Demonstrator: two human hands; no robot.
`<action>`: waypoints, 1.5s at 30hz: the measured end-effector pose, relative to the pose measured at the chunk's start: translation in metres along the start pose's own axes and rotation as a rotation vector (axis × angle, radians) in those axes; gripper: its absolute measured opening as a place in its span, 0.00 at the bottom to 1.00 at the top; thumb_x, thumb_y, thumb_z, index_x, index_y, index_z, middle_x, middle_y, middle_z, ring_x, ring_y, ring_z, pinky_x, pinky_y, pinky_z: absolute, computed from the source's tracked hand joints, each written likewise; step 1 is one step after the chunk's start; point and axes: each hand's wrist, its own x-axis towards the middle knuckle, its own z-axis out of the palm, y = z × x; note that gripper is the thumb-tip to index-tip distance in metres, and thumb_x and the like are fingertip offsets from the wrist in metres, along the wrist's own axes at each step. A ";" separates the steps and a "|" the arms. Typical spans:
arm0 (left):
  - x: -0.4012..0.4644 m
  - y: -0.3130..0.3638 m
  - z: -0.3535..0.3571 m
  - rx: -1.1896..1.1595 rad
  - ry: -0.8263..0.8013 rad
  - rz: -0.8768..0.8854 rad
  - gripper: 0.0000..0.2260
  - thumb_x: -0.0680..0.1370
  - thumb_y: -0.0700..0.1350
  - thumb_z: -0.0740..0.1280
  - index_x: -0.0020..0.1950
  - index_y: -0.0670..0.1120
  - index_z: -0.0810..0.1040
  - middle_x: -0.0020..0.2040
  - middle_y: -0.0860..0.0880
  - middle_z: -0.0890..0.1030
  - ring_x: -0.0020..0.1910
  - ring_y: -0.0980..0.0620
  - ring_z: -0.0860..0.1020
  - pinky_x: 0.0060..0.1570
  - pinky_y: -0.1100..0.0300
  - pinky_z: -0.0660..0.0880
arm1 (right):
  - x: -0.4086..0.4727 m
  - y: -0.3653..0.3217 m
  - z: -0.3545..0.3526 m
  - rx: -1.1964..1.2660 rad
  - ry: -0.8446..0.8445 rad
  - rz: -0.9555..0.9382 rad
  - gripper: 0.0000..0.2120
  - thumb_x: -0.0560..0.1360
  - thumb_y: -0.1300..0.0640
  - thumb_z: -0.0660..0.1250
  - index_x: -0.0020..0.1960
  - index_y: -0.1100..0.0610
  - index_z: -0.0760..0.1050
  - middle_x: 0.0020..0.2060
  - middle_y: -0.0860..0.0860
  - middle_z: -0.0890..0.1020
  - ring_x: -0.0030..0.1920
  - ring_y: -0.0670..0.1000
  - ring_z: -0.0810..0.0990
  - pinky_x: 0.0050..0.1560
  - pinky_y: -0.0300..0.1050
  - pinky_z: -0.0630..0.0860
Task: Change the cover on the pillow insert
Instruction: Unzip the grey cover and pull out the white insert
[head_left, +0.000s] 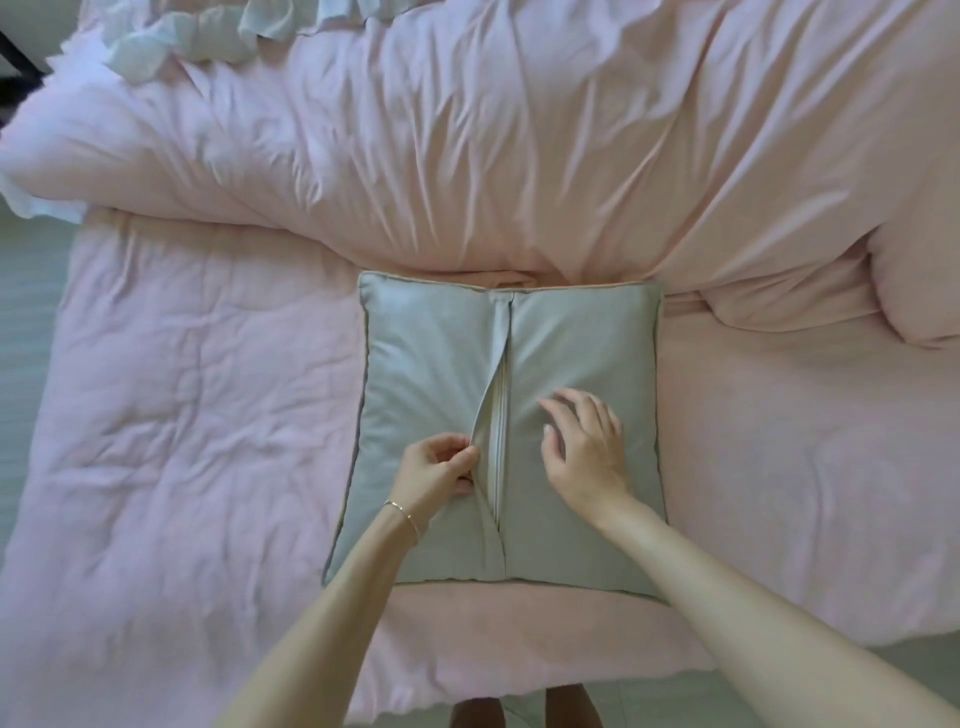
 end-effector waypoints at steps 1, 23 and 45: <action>-0.010 0.001 -0.002 0.000 -0.046 -0.010 0.08 0.76 0.33 0.63 0.38 0.41 0.76 0.29 0.51 0.76 0.26 0.62 0.75 0.31 0.67 0.77 | 0.003 -0.005 -0.001 0.015 0.023 -0.024 0.19 0.71 0.57 0.55 0.55 0.60 0.78 0.52 0.58 0.79 0.56 0.52 0.69 0.58 0.58 0.71; 0.024 -0.013 0.043 1.167 0.196 0.331 0.11 0.75 0.46 0.59 0.55 0.44 0.69 0.54 0.45 0.71 0.54 0.43 0.71 0.39 0.55 0.65 | -0.042 0.024 0.035 0.030 -0.075 0.185 0.23 0.71 0.57 0.52 0.59 0.65 0.76 0.60 0.60 0.77 0.64 0.55 0.68 0.67 0.51 0.57; 0.051 -0.004 -0.011 -0.093 -0.053 -0.083 0.06 0.76 0.36 0.65 0.45 0.45 0.80 0.34 0.51 0.77 0.33 0.57 0.70 0.38 0.67 0.68 | 0.021 -0.027 0.049 -0.025 -0.219 0.249 0.14 0.74 0.48 0.65 0.57 0.50 0.76 0.52 0.49 0.76 0.58 0.53 0.69 0.52 0.47 0.60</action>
